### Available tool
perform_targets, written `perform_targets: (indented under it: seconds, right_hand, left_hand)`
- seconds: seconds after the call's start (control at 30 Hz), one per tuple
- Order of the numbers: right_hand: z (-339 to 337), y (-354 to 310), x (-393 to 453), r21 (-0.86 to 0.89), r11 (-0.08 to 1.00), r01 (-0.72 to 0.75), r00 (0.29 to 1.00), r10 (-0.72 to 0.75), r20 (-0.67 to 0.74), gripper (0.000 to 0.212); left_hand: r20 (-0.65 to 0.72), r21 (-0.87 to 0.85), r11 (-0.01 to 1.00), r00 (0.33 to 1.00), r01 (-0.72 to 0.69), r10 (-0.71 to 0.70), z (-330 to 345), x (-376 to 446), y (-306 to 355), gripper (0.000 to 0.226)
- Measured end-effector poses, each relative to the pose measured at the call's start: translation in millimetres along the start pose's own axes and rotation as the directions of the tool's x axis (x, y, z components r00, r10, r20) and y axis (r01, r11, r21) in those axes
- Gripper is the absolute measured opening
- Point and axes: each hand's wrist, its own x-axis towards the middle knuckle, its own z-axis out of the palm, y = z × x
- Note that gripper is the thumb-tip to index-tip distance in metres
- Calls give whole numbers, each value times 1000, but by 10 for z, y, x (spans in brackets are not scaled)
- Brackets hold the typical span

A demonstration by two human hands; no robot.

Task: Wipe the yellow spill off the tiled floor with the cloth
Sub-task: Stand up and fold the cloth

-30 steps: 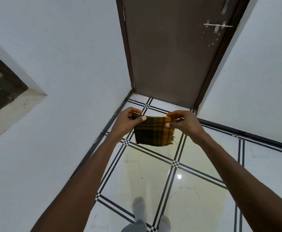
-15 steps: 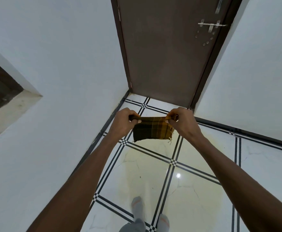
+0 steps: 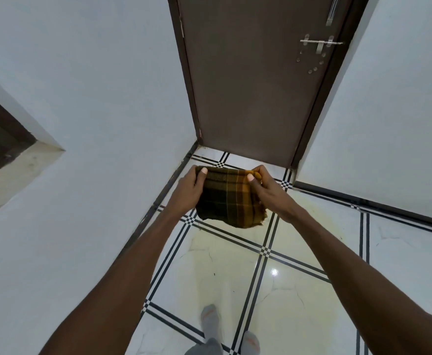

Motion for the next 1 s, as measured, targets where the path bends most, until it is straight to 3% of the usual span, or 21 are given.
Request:
perform_targets:
  seconds: [0.07, 0.17, 0.3, 0.37, 0.43, 0.6, 0.77, 1.0]
  right_hand:
    - [21, 60, 29, 57, 993, -104, 993, 106, -47, 32]
    - [-37, 138, 37, 231, 938, -260, 964, 267, -3, 46]
    - [-227, 191, -29, 393, 878, -275, 961, 243, 129, 79]
    - [-277, 154, -71, 294, 933, -207, 976, 178, 122, 78]
    - [-287, 108, -95, 106, 988, -108, 992, 101, 71, 61]
    - [-247, -8, -103, -279, 959, 52, 990, -87, -114, 37]
    - [-156, 16, -196, -422, 890, 175, 934, -286, -215, 22]
    - [128, 66, -219, -561, 790, 246, 925, -364, -107, 17]
  left_hand:
    - [44, 19, 994, 994, 104, -104, 43, 7, -42, 43]
    - [96, -191, 937, 956, 293, -279, 11, -8, -46, 44]
    - [147, -397, 876, 961, 273, -233, -98, -65, -25, 46]
    - [171, -385, 902, 976, 193, -135, -133, -82, -50, 43]
    - [163, -326, 939, 985, 111, -60, -137, -88, -70, 41]
    - [66, -126, 991, 996, -43, 51, -79, -192, 20, 45]
    - [1, -22, 998, 998, -58, 58, -26, -371, 6, 44]
    - [-157, 98, 992, 983, -80, 95, -45, -686, -180, 24]
